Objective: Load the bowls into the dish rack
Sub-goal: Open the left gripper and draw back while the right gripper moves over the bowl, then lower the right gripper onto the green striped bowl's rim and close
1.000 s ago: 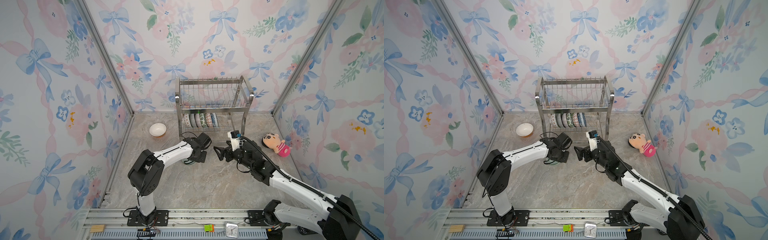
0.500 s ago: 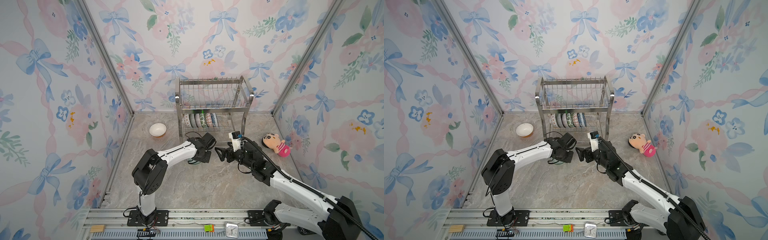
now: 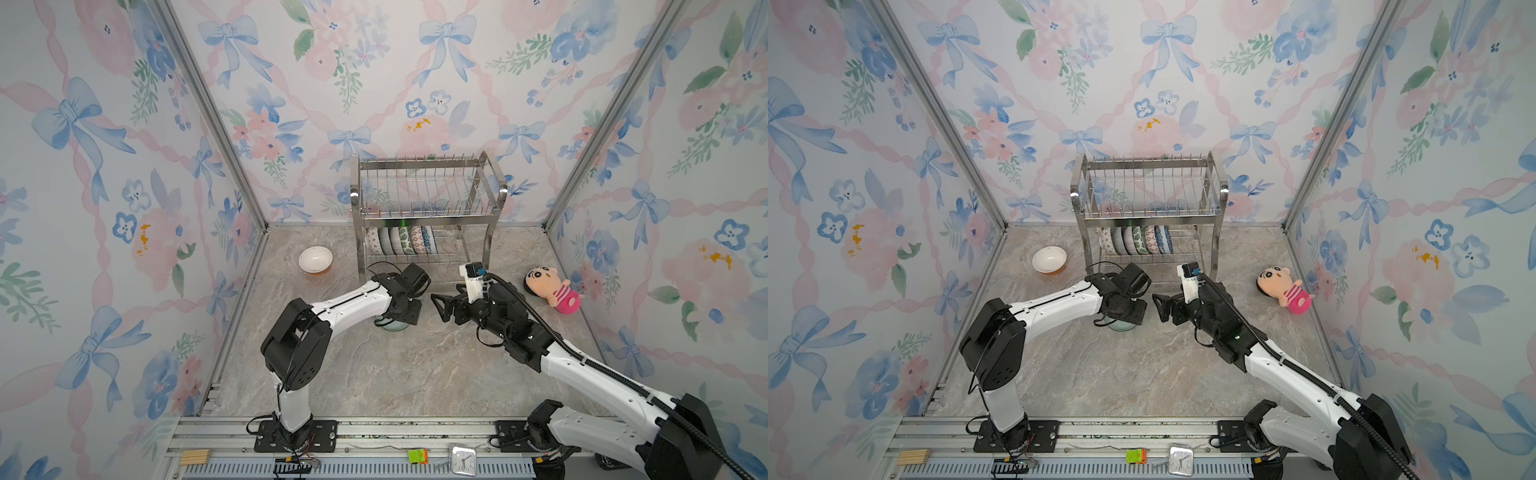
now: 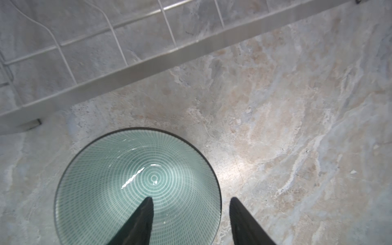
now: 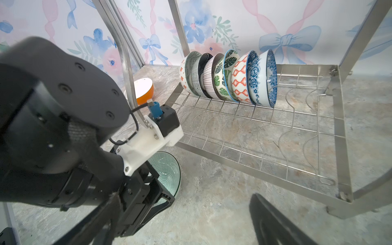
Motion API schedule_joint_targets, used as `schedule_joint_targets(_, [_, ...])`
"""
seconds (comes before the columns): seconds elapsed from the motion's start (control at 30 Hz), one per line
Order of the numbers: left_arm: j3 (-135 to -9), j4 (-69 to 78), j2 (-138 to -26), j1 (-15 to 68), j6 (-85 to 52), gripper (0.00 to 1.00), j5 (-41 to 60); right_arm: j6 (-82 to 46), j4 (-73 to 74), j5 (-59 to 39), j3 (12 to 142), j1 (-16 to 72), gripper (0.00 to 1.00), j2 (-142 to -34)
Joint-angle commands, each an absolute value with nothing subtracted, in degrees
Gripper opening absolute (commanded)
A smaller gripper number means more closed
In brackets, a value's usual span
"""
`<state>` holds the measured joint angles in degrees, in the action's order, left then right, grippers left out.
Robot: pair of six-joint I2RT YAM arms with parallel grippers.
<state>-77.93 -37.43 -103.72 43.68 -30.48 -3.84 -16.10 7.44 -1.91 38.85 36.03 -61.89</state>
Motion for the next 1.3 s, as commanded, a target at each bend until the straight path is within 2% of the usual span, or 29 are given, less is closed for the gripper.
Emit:
schedule_joint_targets(0.0, [-79.7, -37.8, -100.0, 42.7, -30.8, 0.7, -1.9, -16.5, 7.2, -2.5, 38.6, 35.6, 0.96, -62.1])
schedule_joint_targets(0.13, [-80.5, -37.9, -97.2, 41.7, -30.6, 0.84, -0.6, -16.8, 7.4, -2.3, 38.3, 35.5, 0.96, -62.3])
schedule_joint_targets(0.2, [-80.3, -37.9, -94.9, 39.8, -30.6, 0.97, 0.9, -17.1, 7.6, -1.9, 38.1, 35.5, 0.97, -62.4])
schedule_joint_targets(0.5, [-74.3, -36.8, -82.8, 26.5, -30.3, 0.98, 7.5, -17.0, 4.6, 1.6, 40.9, 38.5, 0.97, -66.9])
schedule_joint_targets(0.73, [-58.5, -25.9, -71.5, 11.1, -34.2, 0.98, 21.9, -16.4, 1.8, 6.8, 47.6, 46.3, 0.96, -77.2])
schedule_joint_targets(0.97, [-39.9, -10.9, -65.3, -3.1, -41.9, 0.98, 37.2, -16.3, -2.4, 10.6, 58.1, 53.9, 0.97, -89.7])
schedule_joint_targets(1.27, [-30.8, -2.0, -65.9, -9.1, -44.2, 0.98, 44.1, -17.2, -12.9, 14.9, 72.2, 60.6, 0.98, -104.8])
